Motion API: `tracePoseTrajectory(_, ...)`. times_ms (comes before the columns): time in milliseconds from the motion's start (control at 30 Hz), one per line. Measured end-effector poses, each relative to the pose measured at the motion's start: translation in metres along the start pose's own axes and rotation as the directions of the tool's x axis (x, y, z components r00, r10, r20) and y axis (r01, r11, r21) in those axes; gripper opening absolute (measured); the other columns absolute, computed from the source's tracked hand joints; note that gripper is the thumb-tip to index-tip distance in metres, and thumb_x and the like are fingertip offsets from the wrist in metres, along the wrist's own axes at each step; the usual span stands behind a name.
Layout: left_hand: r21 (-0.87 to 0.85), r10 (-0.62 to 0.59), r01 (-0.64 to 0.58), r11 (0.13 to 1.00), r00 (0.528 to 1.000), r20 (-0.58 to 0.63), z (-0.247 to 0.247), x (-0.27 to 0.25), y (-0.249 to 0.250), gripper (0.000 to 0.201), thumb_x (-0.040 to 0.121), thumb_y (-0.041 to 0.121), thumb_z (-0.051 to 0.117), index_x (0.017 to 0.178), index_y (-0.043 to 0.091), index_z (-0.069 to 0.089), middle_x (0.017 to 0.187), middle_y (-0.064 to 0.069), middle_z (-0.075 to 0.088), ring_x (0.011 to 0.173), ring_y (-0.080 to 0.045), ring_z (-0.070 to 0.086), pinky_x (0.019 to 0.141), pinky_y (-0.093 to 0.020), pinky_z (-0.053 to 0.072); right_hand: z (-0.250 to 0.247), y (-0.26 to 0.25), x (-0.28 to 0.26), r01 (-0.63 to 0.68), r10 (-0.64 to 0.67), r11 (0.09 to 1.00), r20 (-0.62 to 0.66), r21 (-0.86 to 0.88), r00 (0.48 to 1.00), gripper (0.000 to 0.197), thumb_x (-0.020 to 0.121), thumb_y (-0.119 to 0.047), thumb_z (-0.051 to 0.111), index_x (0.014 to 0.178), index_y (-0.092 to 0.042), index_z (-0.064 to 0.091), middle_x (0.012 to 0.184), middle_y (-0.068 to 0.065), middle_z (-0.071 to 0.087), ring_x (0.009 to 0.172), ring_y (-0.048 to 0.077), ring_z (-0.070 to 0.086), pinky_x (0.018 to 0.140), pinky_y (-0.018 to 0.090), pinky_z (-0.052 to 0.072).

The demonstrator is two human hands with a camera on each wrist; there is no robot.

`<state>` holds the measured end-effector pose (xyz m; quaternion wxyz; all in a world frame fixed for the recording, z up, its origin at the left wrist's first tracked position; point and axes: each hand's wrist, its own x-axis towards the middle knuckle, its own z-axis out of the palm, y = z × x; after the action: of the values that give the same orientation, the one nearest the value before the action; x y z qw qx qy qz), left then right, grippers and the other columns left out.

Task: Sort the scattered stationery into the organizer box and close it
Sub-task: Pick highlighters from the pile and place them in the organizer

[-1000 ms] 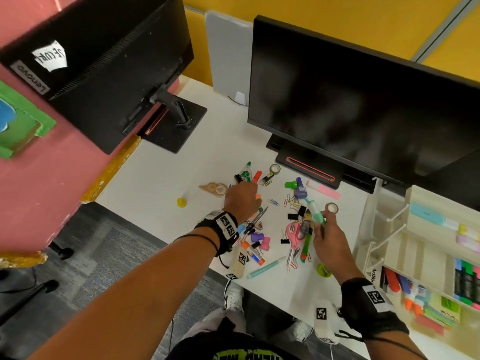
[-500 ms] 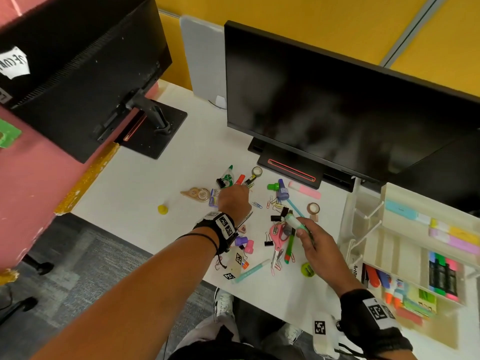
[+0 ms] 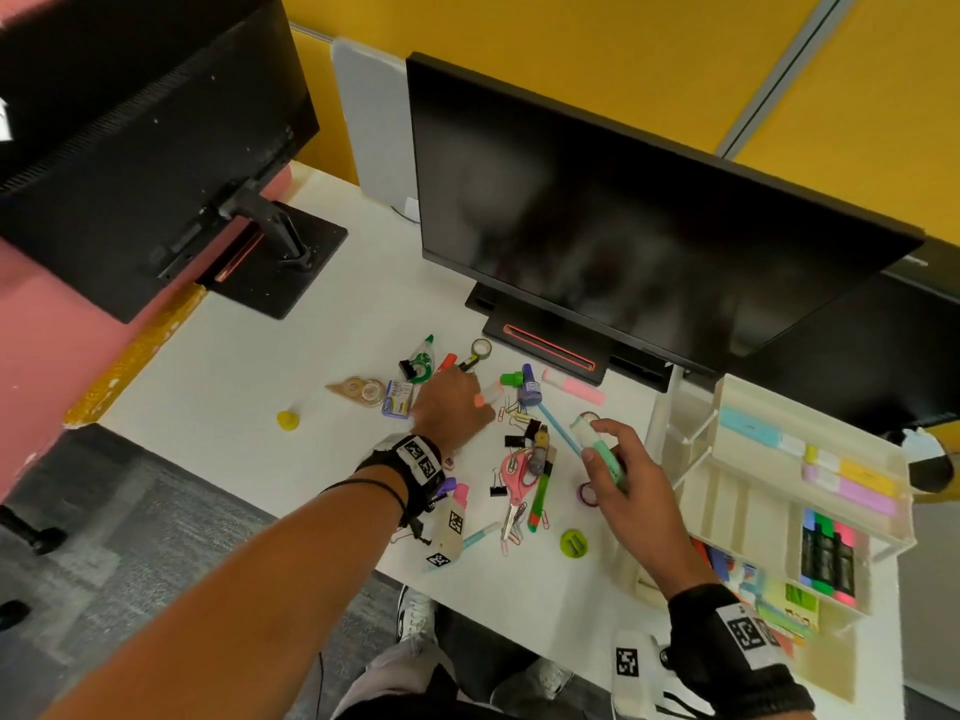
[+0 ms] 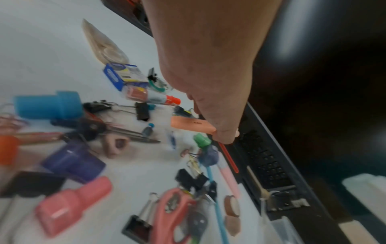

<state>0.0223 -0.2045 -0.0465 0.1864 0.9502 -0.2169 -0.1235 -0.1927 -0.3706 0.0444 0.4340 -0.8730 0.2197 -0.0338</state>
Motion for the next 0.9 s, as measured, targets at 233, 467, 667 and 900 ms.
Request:
tracePoseTrajectory(233, -0.450, 0.214, -0.193, 0.872, 0.977, -0.005, -0.012, -0.010, 0.078, 0.014, 0.087, 0.036, 0.066, 0.089, 0.022, 0.068, 0.074, 0.006, 0.066, 0.069, -0.012, 0.064, 0.067, -0.040, 0.059, -0.035, 0.010, -0.007, 0.027, -0.020, 0.995, -0.082, 0.096, 0.996, 0.023, 0.102, -0.036, 0.063, 0.124, -0.041, 0.059, 0.096, -0.013, 0.070, 0.083, 0.008, 0.067, 0.067, 0.018, 0.053)
tracePoseTrajectory(467, -0.363, 0.568, -0.572, 0.736, 0.813, -0.129, -0.011, -0.024, 0.185, 0.038, 0.096, 0.033, 0.064, 0.133, 0.024, 0.066, 0.112, 0.004, 0.072, 0.098, -0.011, 0.063, 0.086, -0.025, 0.049, -0.105, 0.068, -0.013, -0.073, 0.109, 0.990, -0.343, 0.117, 0.933, 0.019, 0.097, -0.030, 0.071, 0.114, -0.023, 0.073, 0.111, -0.007, 0.070, 0.102, 0.006, 0.065, 0.091, 0.023, 0.050)
tracePoseTrajectory(667, -0.136, 0.729, -0.725, 0.675, 0.684, -0.032, 0.018, -0.033, 0.274, 0.029, 0.095, 0.031, 0.064, 0.123, 0.026, 0.070, 0.107, 0.005, 0.074, 0.095, -0.018, 0.058, 0.084, -0.030, 0.043, -0.194, 0.131, -0.028, -0.200, 0.167, 0.979, -0.421, -0.035, 0.891, 0.020, 0.098, -0.025, 0.071, 0.115, -0.018, 0.074, 0.114, 0.001, 0.071, 0.103, 0.017, 0.063, 0.092, 0.033, 0.050)
tracePoseTrajectory(900, 0.130, 0.731, -0.747, 0.652, 0.665, 0.153, 0.039, -0.040, 0.342, 0.011, 0.095, 0.019, 0.057, 0.092, 0.022, 0.068, 0.090, -0.001, 0.069, 0.089, -0.024, 0.056, 0.071, -0.035, 0.042, -0.242, 0.187, -0.034, -0.220, 0.146, 0.941, -0.281, -0.257, 0.949, 0.012, 0.101, -0.028, 0.063, 0.101, -0.038, 0.070, 0.097, -0.013, 0.072, 0.095, 0.020, 0.065, 0.088, 0.047, 0.052)
